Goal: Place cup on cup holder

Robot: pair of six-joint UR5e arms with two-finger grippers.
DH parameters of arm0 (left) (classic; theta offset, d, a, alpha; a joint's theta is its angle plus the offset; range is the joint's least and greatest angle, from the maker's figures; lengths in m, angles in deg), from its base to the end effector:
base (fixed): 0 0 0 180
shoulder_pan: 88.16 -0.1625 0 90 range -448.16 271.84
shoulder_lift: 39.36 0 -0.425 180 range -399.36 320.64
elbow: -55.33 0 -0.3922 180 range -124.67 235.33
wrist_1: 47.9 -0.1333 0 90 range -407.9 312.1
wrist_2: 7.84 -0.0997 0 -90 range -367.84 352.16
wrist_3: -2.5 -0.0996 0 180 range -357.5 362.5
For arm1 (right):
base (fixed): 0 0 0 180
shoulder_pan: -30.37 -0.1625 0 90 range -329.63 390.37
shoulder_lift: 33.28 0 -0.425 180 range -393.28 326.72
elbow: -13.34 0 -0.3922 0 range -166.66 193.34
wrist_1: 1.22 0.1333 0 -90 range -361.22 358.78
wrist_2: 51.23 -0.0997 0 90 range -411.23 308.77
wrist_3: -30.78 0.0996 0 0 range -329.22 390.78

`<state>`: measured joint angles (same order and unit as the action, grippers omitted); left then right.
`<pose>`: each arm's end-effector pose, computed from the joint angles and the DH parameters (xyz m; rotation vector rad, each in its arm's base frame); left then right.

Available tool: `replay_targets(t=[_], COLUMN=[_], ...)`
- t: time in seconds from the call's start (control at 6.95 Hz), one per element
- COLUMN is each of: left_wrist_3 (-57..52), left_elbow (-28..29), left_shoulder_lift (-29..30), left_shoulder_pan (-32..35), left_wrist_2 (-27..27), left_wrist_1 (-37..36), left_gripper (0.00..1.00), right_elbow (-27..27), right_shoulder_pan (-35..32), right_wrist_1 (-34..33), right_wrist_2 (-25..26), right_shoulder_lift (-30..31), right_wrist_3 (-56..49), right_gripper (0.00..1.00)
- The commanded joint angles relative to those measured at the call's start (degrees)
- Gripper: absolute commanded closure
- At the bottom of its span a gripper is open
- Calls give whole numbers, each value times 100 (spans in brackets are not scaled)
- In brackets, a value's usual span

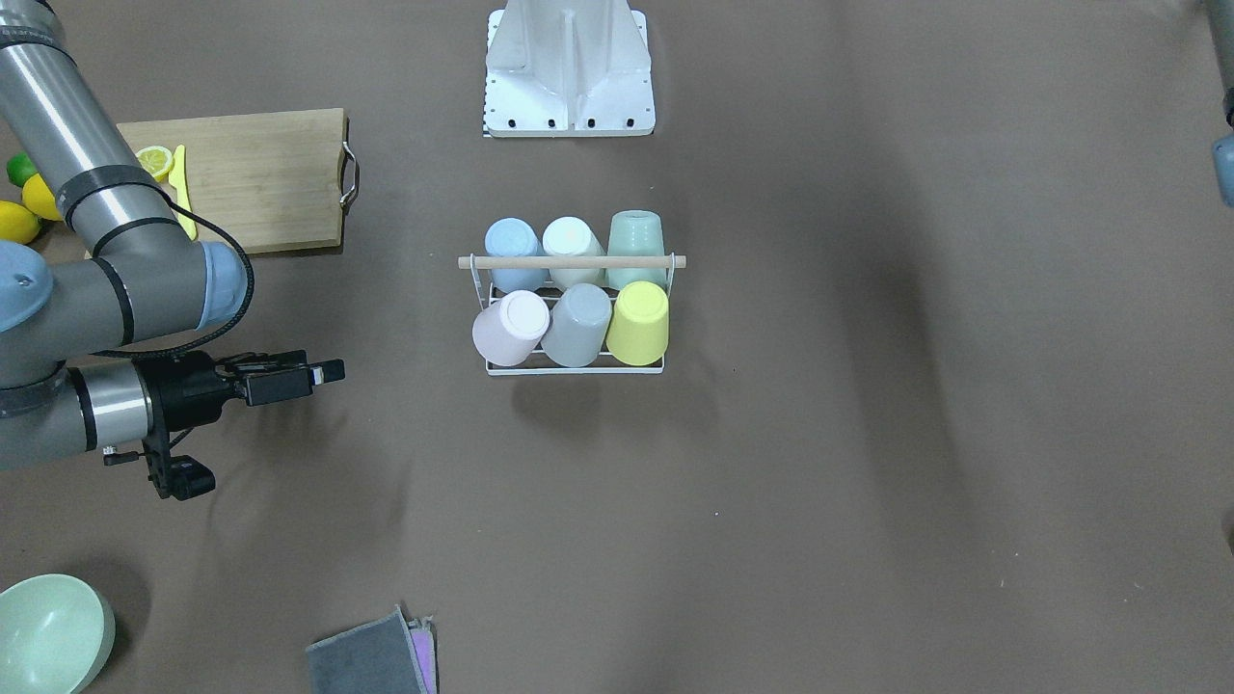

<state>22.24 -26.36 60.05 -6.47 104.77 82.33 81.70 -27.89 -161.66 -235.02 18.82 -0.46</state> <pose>-0.0077 -0.6047 0.5775 0.5987 0.5381 -0.0463 -0.3401 -0.6142 0.4650 -0.7016 -1.4491 -0.0766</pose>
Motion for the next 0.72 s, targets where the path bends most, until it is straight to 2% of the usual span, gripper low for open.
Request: replay_targets(t=[0.0, 0.29, 0.43, 0.58], left_wrist_3=[-740, -1566, -2031, -2436], left_elbow=[-434, -671, -1003, -1155], left_shoulder_lift=[-9, -35, -149, -193], left_shoulder_pan=[128, 311, 374, 409], left_wrist_2=[1022, 1367, 1386, 1386], left_wrist_1=[-2342, -3987, -4848, -5510], left_gripper=[3, 3, 3, 3], right_elbow=[10, 236, 769, 1480], right_shoulder_pan=[-185, -344, -309, -179], right_wrist_1=[83, 1360, 1933, 2356], right_wrist_2=[1621, 3254, 3471, 3473], right_shoulder_lift=[-16, 359, 1015, 1769], right_wrist_3=[-5, 4, 48, 118], right_gripper=[1, 1, 1, 1])
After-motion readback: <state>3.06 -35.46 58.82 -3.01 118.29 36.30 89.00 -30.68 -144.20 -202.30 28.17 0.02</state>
